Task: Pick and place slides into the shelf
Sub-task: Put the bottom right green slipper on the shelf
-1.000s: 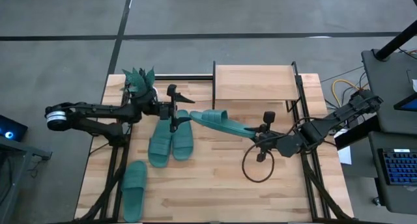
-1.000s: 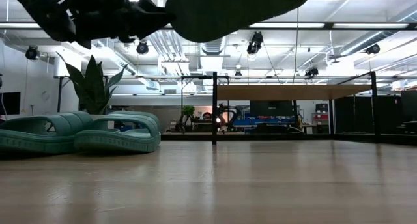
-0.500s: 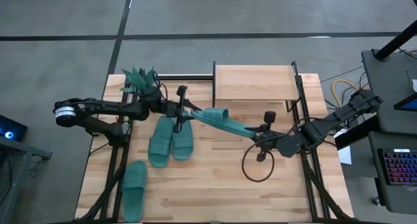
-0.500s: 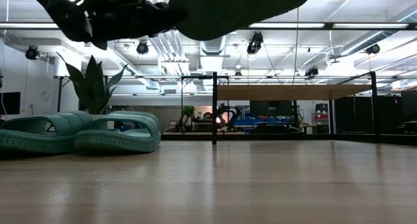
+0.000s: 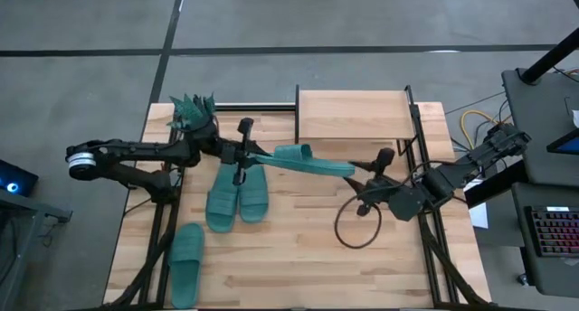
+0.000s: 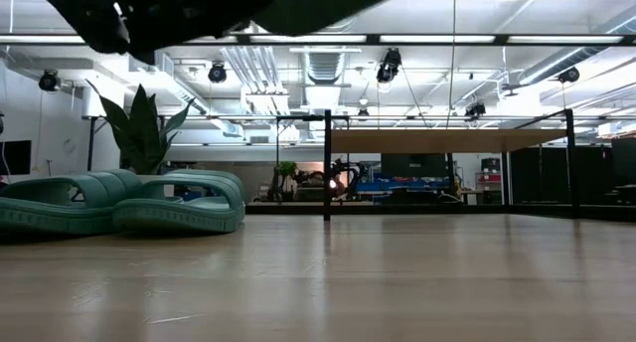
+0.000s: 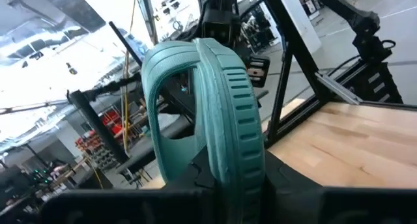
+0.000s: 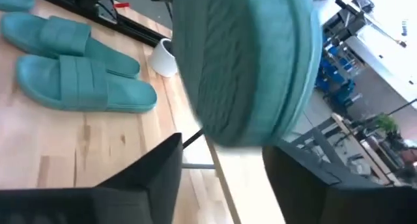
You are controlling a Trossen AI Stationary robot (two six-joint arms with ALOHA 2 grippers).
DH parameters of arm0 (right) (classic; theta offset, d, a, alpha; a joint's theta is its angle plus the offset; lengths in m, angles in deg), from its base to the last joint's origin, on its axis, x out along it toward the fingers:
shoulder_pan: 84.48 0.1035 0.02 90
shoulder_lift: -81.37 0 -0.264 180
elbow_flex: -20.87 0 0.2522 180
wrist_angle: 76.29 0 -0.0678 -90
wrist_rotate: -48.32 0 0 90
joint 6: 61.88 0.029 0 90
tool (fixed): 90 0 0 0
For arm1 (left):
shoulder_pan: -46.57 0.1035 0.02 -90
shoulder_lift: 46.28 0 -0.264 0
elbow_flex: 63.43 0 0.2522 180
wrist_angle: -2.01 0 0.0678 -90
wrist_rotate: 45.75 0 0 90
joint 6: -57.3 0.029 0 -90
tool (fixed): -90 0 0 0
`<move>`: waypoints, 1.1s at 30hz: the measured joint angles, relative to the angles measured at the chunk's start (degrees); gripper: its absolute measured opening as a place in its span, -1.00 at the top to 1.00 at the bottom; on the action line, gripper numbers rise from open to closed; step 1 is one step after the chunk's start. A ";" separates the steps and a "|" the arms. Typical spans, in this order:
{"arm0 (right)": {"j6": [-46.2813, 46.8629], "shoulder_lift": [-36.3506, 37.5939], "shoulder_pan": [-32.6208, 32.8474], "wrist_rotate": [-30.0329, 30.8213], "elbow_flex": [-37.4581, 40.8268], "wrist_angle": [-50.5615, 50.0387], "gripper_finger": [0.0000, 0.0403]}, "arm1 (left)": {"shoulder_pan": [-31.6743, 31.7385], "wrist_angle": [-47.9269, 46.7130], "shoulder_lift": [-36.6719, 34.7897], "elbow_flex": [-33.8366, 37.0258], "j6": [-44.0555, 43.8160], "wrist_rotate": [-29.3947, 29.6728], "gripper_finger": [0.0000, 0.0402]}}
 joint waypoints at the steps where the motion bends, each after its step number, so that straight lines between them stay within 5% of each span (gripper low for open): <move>1: 1.33 0.20 0.57 0.32 -0.78 -1.74 -0.07 | -0.01 -1.70 -1.40 0.00 0.01 0.02 0.91; 9: 20.76 2.53 8.61 1.46 -3.28 -19.31 -0.11 | 0.17 -16.60 -15.15 0.04 0.03 0.10 0.92; 18: 32.22 2.29 24.70 5.43 3.02 -19.21 -0.02 | 0.17 -24.82 -24.28 1.01 0.00 0.49 0.92; 21: 34.70 1.70 25.35 3.91 4.54 -10.56 0.01 | 0.17 -24.77 -24.63 1.64 0.03 0.52 0.92; 24: 23.22 -1.37 24.05 -1.76 5.84 7.00 0.03 | 0.17 -22.14 -24.29 2.63 0.19 0.48 0.92; 28: -0.27 -10.19 23.67 -1.56 4.91 30.12 0.04 | 0.17 -19.23 -23.15 3.68 0.42 1.20 0.92; 33: -11.69 -22.64 25.01 16.93 -4.96 32.62 0.04 | 0.17 -19.29 -22.03 4.19 0.53 1.28 0.92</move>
